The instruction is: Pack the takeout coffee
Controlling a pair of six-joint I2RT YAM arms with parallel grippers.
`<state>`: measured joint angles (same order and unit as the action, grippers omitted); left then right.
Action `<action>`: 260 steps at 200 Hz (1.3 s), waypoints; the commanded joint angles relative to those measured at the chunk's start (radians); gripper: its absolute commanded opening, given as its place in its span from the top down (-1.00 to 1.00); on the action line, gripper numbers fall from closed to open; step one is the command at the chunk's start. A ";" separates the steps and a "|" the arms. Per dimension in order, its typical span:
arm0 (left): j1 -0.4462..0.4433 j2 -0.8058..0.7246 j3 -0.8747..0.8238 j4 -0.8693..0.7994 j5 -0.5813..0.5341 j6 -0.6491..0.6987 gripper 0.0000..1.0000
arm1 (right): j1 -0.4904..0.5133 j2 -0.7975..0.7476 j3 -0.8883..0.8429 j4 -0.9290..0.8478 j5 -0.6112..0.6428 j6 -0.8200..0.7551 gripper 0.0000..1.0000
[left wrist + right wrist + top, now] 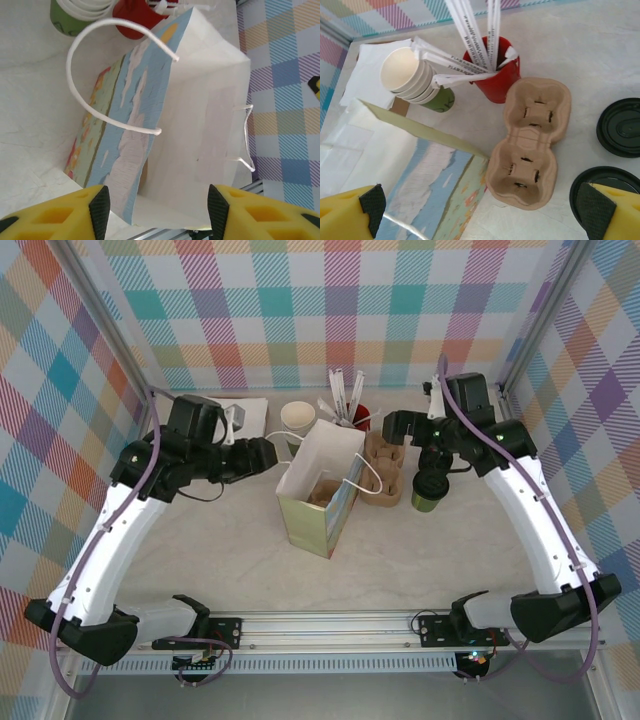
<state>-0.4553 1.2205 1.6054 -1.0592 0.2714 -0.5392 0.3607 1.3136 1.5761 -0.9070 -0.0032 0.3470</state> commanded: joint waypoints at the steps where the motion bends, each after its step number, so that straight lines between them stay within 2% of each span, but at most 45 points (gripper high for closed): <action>1: 0.012 0.009 0.094 -0.069 -0.032 0.066 -0.14 | -0.011 -0.033 -0.033 0.019 0.039 0.037 -0.99; 73: 0.035 0.174 0.384 -0.178 -0.060 0.214 -0.19 | -0.014 -0.055 -0.085 0.007 0.079 0.046 -0.99; 127: 0.051 0.320 0.546 -0.187 -0.064 0.335 -0.24 | -0.015 -0.061 -0.104 -0.001 0.090 0.039 -0.99; 199: 0.069 0.465 0.616 -0.176 -0.029 0.428 -0.31 | -0.016 -0.063 -0.109 -0.028 0.083 0.041 -0.99; 260: 0.069 0.580 0.650 -0.146 0.067 0.450 -0.31 | -0.016 -0.077 -0.132 -0.047 0.083 0.043 -0.99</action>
<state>-0.3965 1.7641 2.2116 -1.2247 0.2707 -0.1169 0.3519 1.2613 1.4563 -0.9321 0.0715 0.3817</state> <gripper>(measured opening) 0.656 0.996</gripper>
